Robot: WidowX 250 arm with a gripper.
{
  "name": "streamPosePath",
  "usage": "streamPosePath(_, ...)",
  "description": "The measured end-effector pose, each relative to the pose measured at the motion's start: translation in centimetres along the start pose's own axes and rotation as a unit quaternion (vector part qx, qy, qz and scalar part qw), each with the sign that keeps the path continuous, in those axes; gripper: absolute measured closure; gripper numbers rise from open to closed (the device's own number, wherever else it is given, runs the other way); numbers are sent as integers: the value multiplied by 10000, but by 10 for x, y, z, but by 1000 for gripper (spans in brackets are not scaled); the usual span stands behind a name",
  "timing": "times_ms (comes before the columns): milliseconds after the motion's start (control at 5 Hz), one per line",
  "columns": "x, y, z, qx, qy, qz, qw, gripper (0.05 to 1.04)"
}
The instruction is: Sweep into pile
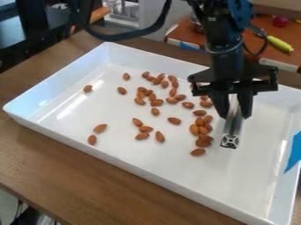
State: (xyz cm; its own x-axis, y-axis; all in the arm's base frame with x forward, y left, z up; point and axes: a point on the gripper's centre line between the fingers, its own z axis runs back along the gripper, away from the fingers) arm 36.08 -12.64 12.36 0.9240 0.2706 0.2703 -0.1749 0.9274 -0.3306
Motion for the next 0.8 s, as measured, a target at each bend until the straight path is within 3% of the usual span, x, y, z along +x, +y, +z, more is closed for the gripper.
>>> streamPosePath(400,-11,13,-14,20,28,47,10000,756)
streamPosePath(800,-10,40,-13,62,72,291,9995,756)
